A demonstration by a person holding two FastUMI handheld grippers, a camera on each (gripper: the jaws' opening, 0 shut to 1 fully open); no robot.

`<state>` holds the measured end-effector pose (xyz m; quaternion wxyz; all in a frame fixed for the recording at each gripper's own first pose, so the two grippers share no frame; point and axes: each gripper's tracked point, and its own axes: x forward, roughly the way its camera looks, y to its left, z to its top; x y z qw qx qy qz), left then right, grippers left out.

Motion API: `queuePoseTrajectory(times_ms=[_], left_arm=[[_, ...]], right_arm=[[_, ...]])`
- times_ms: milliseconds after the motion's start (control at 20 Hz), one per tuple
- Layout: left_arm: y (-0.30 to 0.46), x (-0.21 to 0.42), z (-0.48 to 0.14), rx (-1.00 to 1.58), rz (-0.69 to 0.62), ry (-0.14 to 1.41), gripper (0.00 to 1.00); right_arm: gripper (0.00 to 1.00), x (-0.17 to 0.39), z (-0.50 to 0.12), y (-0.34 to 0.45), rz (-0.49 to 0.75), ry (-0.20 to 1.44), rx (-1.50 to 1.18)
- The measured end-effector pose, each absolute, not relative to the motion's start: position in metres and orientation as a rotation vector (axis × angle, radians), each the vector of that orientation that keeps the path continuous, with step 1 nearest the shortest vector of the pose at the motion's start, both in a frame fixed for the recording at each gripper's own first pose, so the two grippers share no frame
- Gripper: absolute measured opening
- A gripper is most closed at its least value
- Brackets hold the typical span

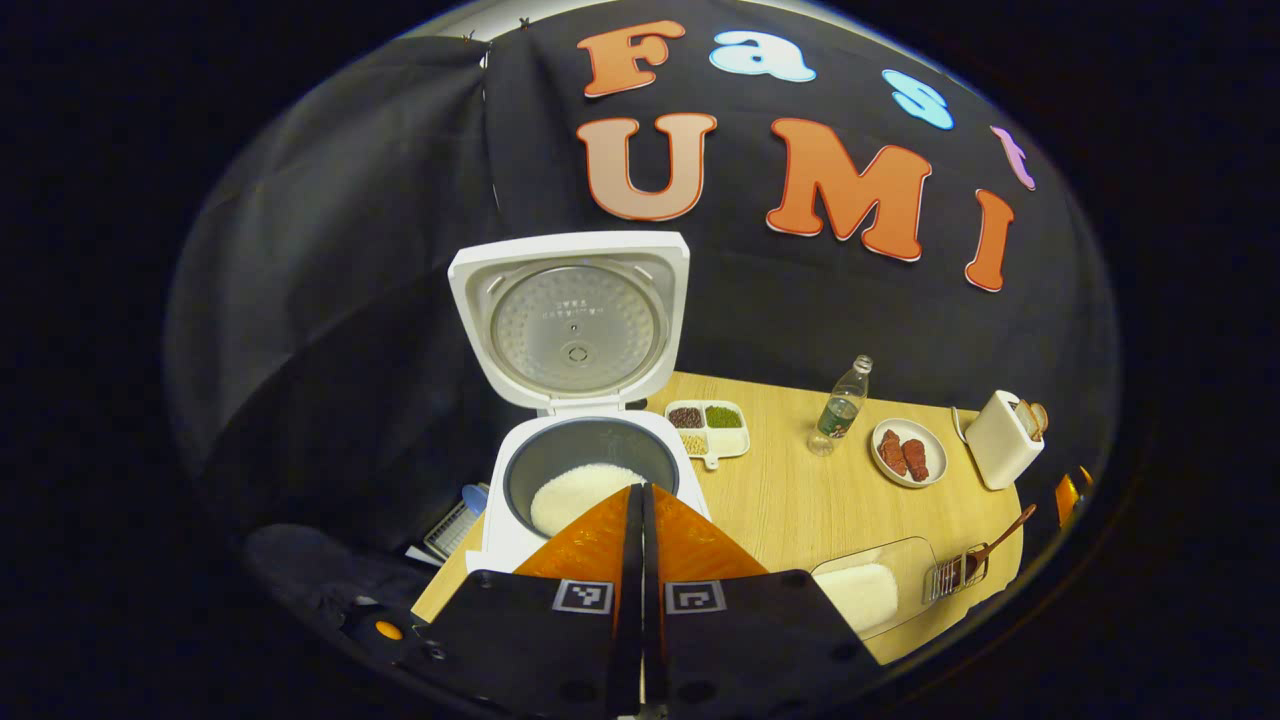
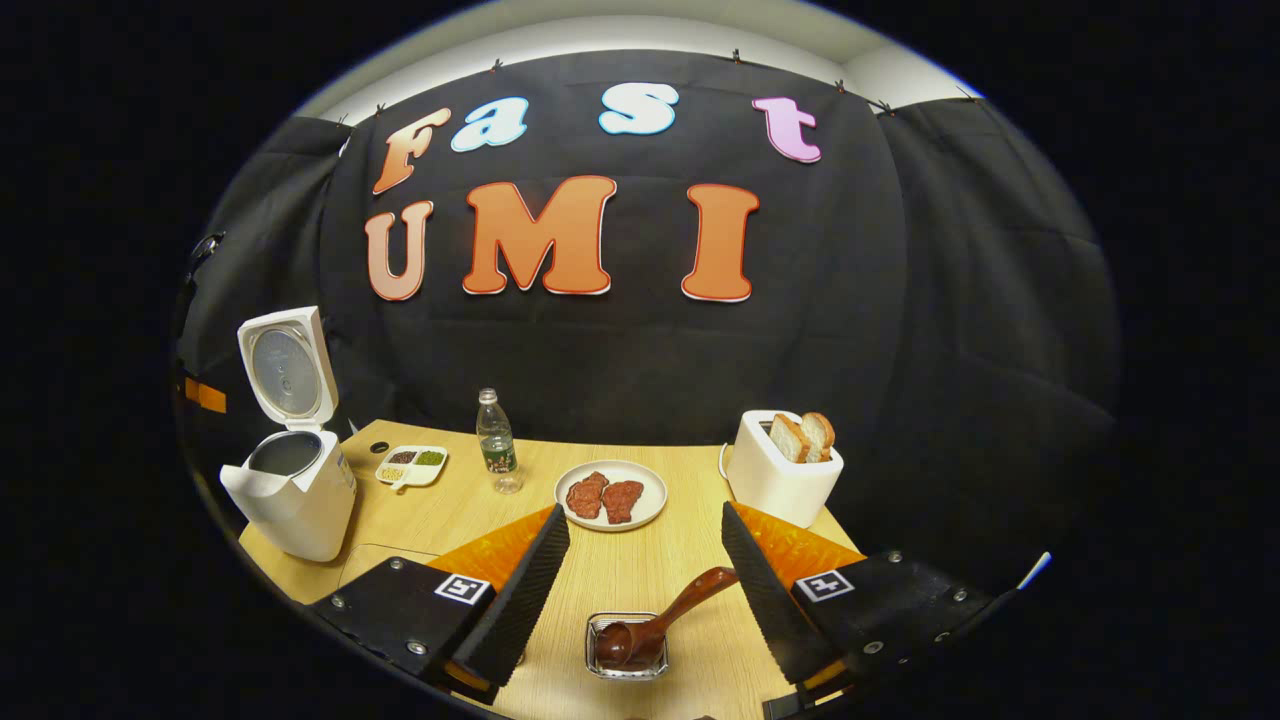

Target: Close the left gripper, press the button to open the rice cooker; take a wooden spoon from the chopstick holder with the right hand, scoop a spoonful of rice and pour it into the rice cooker, then put the wooden spoon back into the chopstick holder.

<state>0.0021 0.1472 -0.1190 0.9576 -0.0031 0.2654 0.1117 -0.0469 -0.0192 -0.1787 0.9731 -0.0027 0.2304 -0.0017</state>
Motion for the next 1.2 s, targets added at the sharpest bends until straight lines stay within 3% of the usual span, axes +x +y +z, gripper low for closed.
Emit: queuePoseTrajectory(times_ms=[200, 450, 550, 750, 950, 1000, 1100, 1150, 1200], left_arm=[[0.117, 0.0, -0.086, 0.052, 0.202, 0.432, 0.11], [0.077, -0.008, -0.071, 0.118, 0.193, 0.358, 0.62], [0.057, -0.015, -0.071, 0.113, 0.183, 0.337, 0.66], [0.03, -0.031, -0.065, 0.125, 0.193, 0.295, 0.87], [0.011, -0.049, -0.069, 0.136, 0.228, 0.311, 0.83], [0.007, -0.053, -0.071, 0.136, 0.234, 0.314, 0.88], [0.003, -0.062, -0.076, 0.148, 0.247, 0.331, 0.83], [0.0, -0.065, -0.077, 0.153, 0.248, 0.334, 0.87], [-0.002, -0.066, -0.079, 0.151, 0.249, 0.335, 0.83]], right_arm=[[0.95, -0.051, -0.211, -0.029, 0.005, 0.553, 0.038], [0.95, -0.053, -0.25, -0.048, 0.001, 0.645, 0.104], [0.93, -0.053, -0.267, -0.05, 0.02, 0.682, 0.13], [0.88, -0.045, -0.3, -0.052, 0.054, 0.76, 0.189], [0.81, -0.04, -0.33, -0.051, 0.086, 0.846, 0.288], [0.8, -0.039, -0.338, -0.05, 0.088, 0.867, 0.309], [0.72, -0.034, -0.348, -0.05, 0.088, 0.884, 0.354], [0.64, -0.033, -0.347, -0.051, 0.081, 0.881, 0.377], [0.59, -0.03, -0.348, -0.048, 0.083, 0.883, 0.405]])
